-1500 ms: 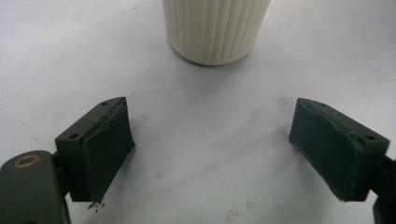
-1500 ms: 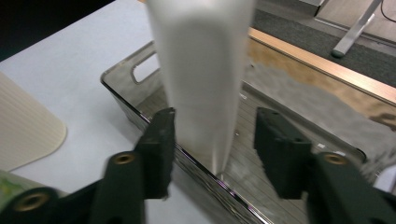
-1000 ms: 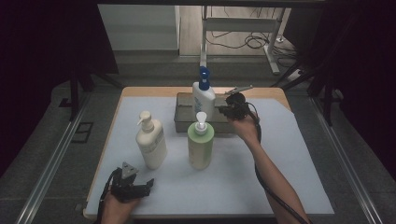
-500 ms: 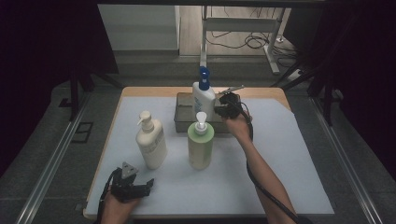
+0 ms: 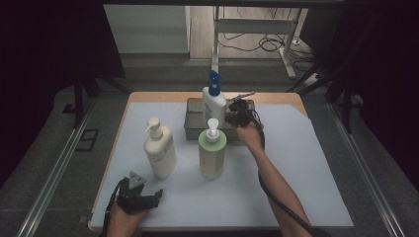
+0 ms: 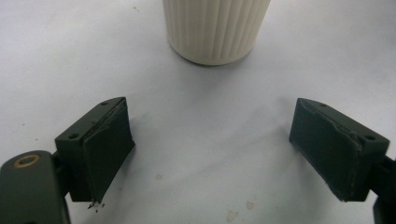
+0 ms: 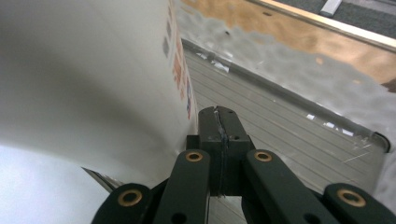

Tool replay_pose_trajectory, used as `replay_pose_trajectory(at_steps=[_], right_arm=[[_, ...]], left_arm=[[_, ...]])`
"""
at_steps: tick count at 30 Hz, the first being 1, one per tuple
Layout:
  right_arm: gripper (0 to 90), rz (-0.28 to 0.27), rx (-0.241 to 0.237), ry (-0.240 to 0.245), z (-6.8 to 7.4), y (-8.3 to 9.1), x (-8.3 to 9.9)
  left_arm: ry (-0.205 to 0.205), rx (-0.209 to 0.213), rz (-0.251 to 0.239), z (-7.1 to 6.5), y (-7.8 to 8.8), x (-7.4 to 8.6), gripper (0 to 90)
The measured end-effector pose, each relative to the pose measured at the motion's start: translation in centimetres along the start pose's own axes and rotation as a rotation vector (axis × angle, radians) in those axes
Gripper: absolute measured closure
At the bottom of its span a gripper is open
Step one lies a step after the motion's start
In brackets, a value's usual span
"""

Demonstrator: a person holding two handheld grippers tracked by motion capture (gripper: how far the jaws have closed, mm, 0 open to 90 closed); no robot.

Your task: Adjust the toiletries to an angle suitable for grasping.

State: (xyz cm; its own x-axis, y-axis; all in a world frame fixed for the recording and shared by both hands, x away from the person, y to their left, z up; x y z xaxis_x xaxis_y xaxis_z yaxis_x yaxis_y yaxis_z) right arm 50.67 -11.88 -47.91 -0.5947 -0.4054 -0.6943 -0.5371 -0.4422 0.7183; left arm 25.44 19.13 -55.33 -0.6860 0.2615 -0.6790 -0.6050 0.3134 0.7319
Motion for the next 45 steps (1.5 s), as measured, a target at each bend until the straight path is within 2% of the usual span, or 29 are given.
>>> replay_pose_trajectory(at_steps=[11, 28, 34, 45], right_arm=[[89.6, 0.016, -0.012, 0.016, 1.0, -0.8, 0.0], [89.4, 0.009, -0.047, 0.031, 2.3, -1.5, -0.5], [89.3, -0.007, -0.060, 0.011, 2.3, -1.6, -1.2], [89.3, 0.011, -0.077, 0.041, 3.2, -2.3, -1.6]], left_arm=[[0.000, 0.000, 0.001, 0.0, 0.0, 0.0, 12.5], [0.000, 0.000, 0.001, 0.0, 0.0, 0.0, 12.5], [-0.001, 0.000, 0.001, 0.0, 0.0, 0.0, 12.5], [-0.001, 0.000, 0.001, 0.0, 0.0, 0.0, 12.5]])
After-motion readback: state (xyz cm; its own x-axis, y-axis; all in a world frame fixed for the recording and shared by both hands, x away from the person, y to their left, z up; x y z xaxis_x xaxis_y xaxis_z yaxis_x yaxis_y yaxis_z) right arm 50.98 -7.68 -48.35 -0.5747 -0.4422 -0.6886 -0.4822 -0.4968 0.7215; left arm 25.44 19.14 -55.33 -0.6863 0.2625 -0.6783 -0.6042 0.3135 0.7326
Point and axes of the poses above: each handheld gripper's, and its own axes: y roughly backward along the jaws, x roughly out of its underside, z roughly to its left, the point moved 4 cm from there along -y, roughly forward along the jaws, and after that the axes turned 2 degrees about y, right-handed, at the moved point
